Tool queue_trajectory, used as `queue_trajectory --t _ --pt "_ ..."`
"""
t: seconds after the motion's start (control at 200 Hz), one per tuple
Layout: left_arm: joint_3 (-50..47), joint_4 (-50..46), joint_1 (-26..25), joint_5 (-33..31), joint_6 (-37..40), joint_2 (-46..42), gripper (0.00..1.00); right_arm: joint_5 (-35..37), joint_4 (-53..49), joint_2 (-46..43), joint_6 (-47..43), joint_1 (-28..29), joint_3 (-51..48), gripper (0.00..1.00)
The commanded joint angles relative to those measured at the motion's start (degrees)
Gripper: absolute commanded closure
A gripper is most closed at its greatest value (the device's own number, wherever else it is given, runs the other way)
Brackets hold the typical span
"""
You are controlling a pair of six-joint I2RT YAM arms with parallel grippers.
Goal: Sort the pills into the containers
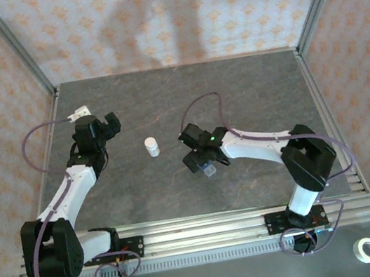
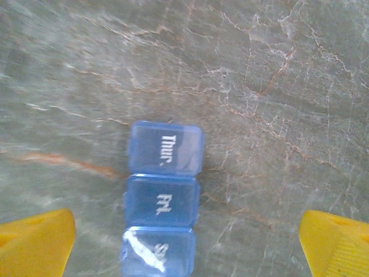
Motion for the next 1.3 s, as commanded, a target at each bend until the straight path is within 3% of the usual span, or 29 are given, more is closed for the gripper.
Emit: queue_trajectory --t 0.0,0.21,1.291 --pt "0.8 -2.1 -0.4 1.5 -2.2 -2.8 0.0 -2.5 -4.1 -4.3 7.5 0.2 0.4 0.0" --pt "0.5 -3.1 -0.5 4.0 -5.5 -5.3 0.0 -1.0 -5.9 -3.5 14.5 0.1 -2.6 0.03" --pt "6.6 -5.3 -3.4 8.0 -9.7 -1.7 0.0 -3.1 0.4 5.1 14.4 1.1 -5.8 0.38"
